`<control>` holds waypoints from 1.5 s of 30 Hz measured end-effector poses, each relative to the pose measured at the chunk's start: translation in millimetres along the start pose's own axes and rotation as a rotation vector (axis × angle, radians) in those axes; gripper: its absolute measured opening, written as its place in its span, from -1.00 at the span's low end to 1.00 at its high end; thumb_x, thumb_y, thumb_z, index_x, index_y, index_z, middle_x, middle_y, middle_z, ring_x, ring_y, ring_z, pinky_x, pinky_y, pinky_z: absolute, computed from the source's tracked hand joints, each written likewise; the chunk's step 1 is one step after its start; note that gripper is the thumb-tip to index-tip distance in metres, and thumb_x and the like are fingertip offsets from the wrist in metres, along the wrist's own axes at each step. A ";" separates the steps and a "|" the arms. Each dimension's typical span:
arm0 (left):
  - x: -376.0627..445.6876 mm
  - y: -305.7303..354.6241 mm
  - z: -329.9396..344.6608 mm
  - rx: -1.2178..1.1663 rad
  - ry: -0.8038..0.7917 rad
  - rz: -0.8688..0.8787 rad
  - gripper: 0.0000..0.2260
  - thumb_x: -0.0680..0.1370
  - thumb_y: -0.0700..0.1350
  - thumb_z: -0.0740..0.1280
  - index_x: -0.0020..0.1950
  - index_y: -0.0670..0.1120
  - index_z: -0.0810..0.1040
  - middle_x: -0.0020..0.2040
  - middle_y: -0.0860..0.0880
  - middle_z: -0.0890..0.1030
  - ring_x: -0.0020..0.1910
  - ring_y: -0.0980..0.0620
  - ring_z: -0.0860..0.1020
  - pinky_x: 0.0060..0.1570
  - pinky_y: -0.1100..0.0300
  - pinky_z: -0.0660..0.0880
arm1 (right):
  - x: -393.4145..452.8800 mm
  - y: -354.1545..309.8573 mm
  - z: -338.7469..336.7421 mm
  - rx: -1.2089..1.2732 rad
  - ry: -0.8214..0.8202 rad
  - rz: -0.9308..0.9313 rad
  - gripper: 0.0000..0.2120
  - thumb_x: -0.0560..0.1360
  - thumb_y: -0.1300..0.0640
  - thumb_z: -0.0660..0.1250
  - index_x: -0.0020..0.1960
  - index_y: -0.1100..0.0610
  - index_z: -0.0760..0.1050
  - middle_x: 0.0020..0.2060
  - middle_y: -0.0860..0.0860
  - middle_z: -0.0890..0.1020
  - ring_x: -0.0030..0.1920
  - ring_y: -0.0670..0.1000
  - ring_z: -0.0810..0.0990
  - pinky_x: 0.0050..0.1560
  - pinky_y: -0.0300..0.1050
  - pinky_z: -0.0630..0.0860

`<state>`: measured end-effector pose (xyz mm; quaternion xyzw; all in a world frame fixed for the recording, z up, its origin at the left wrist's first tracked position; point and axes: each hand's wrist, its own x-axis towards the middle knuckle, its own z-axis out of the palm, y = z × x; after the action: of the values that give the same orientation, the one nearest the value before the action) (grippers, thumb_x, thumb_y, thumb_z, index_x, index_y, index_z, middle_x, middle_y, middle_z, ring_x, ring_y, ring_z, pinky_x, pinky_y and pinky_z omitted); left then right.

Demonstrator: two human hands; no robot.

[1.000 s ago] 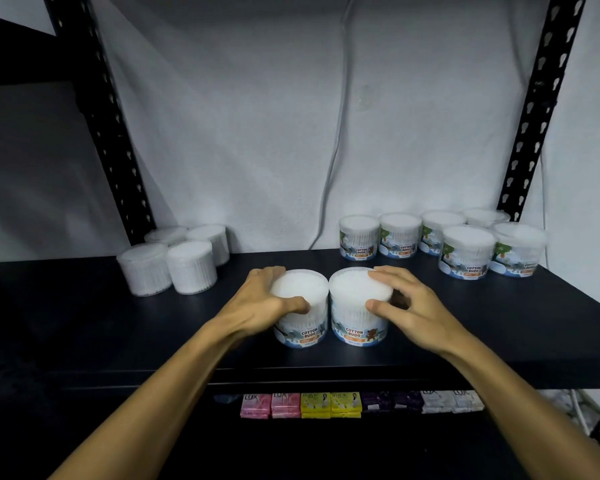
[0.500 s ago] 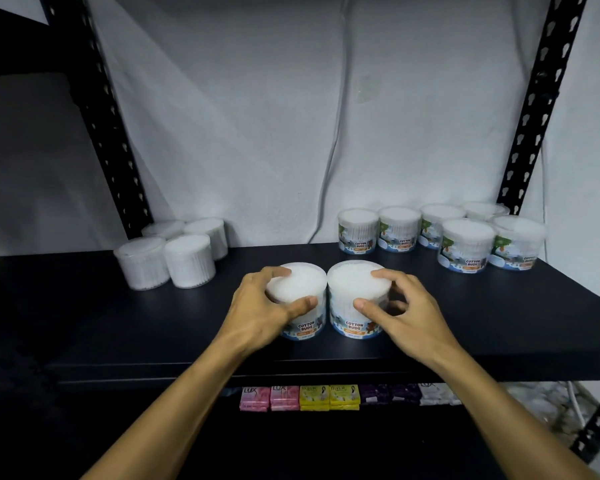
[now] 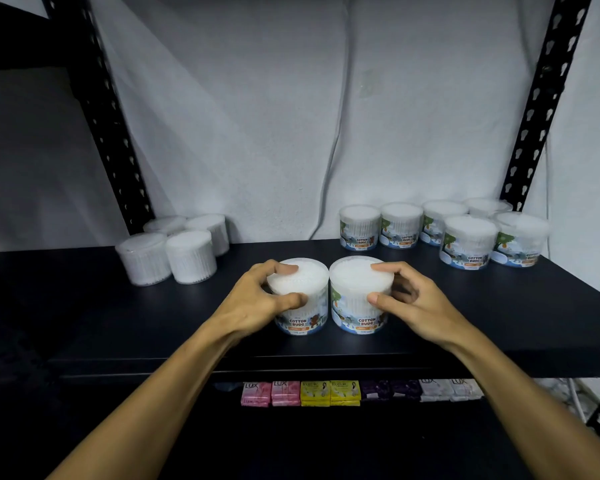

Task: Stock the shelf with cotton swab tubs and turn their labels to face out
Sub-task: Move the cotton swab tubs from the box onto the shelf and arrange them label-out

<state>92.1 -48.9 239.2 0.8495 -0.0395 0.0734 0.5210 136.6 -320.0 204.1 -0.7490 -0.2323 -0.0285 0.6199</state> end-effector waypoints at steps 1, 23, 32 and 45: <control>0.3 -0.4 -0.2 -0.007 -0.007 0.002 -0.66 0.38 -0.09 0.55 0.10 0.13 0.59 0.23 0.06 0.49 0.12 0.09 0.54 0.03 0.29 0.47 | 0.1 -1.0 -0.2 0.007 -0.006 0.000 -0.56 0.29 0.01 0.49 0.14 -0.04 0.51 0.18 -0.04 0.57 0.22 -0.09 0.54 0.26 -0.05 0.48; 1.6 -7.8 -2.0 -0.027 -0.028 0.036 -0.63 0.39 -0.08 0.54 0.15 0.17 0.59 0.27 0.11 0.47 0.19 0.15 0.49 0.07 0.33 0.42 | -0.9 -6.2 -3.7 0.009 -0.051 0.018 -0.51 0.31 0.01 0.44 0.23 -0.02 0.47 0.24 -0.17 0.51 0.21 -0.23 0.49 0.12 -0.25 0.50; -5.6 -14.6 -4.9 0.040 -0.050 0.086 -0.41 0.35 -0.02 0.58 0.34 0.17 0.48 0.34 0.15 0.40 0.26 0.12 0.48 0.20 0.25 0.49 | -8.0 -4.5 -5.7 -0.126 -0.073 0.011 -0.32 0.37 -0.09 0.48 0.39 -0.29 0.26 0.36 -0.19 0.38 0.34 -0.18 0.39 0.26 -0.15 0.44; -11.0 -12.1 3.7 0.226 0.059 0.106 -0.46 0.44 0.00 0.52 0.39 0.17 0.47 0.12 0.07 0.62 0.01 0.30 0.59 -0.06 0.64 0.35 | -21.6 -7.0 11.9 -0.498 0.198 -0.062 -0.56 0.46 -0.03 0.39 0.32 -0.13 0.41 0.14 -0.05 0.39 0.05 -0.09 0.51 0.08 -0.21 0.56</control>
<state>83.4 -46.8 225.1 0.8970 -0.0605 0.1297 0.4182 111.7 -314.7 200.6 -0.8644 -0.1793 -0.1769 0.4351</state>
